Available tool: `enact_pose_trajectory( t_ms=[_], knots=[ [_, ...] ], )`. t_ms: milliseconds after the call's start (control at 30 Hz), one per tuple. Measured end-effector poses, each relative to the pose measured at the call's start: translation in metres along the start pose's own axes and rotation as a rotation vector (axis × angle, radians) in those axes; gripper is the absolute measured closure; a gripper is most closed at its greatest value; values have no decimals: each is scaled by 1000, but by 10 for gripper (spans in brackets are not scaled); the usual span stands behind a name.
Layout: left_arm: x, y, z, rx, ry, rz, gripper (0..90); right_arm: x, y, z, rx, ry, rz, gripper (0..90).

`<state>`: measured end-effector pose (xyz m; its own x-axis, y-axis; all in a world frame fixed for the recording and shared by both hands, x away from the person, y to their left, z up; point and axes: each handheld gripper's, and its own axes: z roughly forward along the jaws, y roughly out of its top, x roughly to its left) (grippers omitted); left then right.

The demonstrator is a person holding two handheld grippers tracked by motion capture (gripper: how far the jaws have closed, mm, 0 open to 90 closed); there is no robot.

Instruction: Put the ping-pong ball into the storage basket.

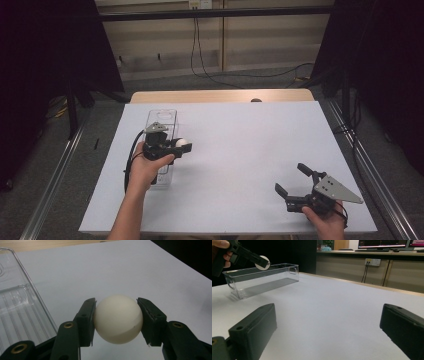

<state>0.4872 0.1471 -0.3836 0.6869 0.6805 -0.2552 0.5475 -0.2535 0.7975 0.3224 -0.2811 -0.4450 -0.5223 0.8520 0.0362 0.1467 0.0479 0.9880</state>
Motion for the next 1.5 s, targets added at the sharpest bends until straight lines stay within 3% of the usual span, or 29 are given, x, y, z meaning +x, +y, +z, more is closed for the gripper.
enact_pose_trajectory(
  t_ms=[900,1500],
  knots=[
    [8,4,-14,-25,21,-13,511,1,0,0,0,0,-4,4],
    [13,4,-19,-16,37,-7,511,1,0,0,-1,2,-3,5]
  ],
)
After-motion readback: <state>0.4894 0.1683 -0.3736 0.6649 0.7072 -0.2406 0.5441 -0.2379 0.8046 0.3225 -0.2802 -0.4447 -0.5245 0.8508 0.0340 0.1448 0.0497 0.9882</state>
